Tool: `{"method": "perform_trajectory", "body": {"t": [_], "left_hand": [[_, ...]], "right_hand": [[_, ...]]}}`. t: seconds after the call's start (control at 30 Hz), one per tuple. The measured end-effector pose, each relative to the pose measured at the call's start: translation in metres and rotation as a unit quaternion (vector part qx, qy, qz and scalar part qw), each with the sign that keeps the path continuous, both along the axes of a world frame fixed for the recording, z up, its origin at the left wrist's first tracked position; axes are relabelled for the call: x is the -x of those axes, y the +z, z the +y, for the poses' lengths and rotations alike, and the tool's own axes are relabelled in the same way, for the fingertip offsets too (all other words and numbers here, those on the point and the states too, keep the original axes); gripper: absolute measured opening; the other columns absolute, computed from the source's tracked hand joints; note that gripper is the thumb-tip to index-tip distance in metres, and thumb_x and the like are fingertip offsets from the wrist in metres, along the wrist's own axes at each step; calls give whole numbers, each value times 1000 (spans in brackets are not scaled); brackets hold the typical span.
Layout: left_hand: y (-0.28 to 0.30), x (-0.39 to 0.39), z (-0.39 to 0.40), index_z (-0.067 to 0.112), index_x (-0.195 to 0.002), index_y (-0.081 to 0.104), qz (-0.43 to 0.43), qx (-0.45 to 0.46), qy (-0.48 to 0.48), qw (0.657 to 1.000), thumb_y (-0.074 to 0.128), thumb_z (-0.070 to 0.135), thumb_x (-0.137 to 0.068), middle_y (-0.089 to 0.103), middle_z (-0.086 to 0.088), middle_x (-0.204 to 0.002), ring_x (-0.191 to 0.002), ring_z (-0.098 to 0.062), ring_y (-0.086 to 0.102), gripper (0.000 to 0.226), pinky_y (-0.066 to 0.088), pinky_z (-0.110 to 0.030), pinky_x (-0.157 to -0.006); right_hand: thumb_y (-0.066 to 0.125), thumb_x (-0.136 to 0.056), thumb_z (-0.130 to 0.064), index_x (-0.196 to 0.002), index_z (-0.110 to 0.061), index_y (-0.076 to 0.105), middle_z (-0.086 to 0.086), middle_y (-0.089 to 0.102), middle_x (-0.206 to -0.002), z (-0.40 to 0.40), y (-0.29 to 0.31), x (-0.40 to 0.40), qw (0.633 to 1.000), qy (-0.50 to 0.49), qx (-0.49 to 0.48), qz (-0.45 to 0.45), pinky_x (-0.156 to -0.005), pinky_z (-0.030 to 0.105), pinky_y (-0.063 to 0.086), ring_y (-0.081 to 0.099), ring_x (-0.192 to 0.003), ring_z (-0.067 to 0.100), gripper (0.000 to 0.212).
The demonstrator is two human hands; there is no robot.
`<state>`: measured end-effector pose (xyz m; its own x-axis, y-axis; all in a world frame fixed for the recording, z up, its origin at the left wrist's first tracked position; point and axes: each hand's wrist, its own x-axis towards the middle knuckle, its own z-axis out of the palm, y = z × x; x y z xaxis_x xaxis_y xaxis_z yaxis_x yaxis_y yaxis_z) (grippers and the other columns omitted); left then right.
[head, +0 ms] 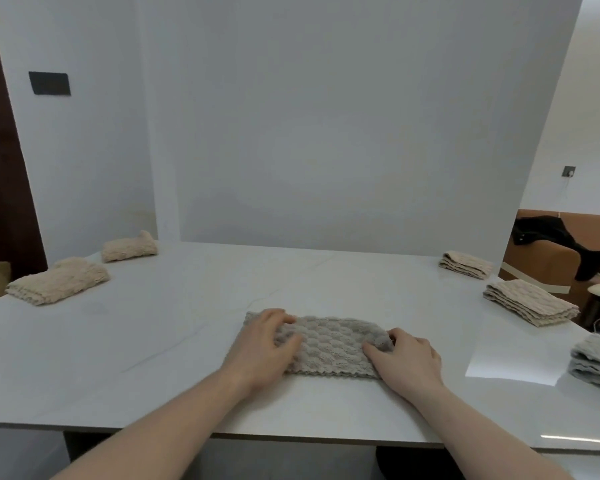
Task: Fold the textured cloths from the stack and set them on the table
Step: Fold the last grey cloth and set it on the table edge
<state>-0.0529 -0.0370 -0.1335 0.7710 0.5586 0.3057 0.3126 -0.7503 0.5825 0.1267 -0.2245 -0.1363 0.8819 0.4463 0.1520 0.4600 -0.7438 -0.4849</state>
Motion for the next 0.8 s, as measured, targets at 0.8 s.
{"method": "perform_trajectory", "body": {"t": [0.8], "left_hand": [[-13, 43, 42, 33, -143, 49, 111, -50, 116, 986, 41, 70, -90, 47, 12, -150, -141, -14, 36, 65, 25, -34, -121]], "right_hand": [[61, -87, -12, -126, -28, 44, -1, 69, -101, 26, 65, 23, 941, 27, -307, 138, -72, 37, 57, 67, -86, 16, 45]]}}
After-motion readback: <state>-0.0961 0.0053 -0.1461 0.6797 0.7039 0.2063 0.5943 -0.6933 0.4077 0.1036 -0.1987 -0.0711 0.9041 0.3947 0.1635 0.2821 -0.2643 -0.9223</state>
